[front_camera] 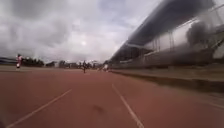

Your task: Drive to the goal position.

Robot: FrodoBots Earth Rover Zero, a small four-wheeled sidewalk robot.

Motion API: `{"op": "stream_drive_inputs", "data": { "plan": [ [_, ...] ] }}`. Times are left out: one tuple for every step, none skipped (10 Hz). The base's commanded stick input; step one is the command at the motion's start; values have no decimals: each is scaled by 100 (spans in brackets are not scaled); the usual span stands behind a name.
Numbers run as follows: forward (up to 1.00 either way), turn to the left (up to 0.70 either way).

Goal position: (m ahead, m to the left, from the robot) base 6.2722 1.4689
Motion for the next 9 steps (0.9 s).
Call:
{"op": "stream_drive_inputs", "data": {
  "plan": [
    [85, 0],
    [85, 0],
    [85, 0],
    [85, 0],
    [85, 0],
    [85, 0],
    [85, 0],
    [85, 0],
    [85, 0]
  ]
}}
